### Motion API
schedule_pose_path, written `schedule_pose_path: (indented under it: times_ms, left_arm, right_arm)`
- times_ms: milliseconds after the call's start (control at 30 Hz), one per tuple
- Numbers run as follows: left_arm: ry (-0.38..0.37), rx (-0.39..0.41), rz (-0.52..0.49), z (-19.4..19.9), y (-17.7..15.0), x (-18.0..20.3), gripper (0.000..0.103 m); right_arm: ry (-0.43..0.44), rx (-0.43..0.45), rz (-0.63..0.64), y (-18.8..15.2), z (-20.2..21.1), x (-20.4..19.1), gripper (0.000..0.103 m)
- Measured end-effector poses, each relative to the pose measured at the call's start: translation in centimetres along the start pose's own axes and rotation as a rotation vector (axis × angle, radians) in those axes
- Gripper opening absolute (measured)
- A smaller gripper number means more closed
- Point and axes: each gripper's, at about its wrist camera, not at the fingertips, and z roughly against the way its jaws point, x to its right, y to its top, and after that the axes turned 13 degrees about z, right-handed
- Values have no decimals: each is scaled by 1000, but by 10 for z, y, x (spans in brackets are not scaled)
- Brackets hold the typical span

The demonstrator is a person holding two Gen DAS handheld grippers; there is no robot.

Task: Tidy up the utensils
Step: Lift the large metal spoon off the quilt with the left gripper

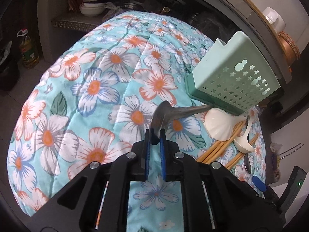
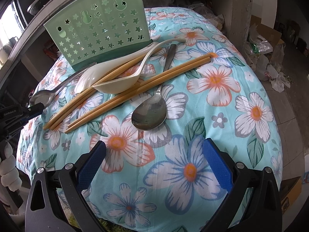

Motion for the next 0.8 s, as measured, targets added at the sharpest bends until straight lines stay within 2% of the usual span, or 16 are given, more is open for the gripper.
schedule_pose_path:
  times_ms: [500,800]
  left_arm:
    - [1,240,-222,56,3,30,1]
    - [-9,324,-246,91,14,30,1]
  right_arm:
    - [-4,-4,-3,1,0,0,98]
    - [-3,-3,-6,0,0,0,98]
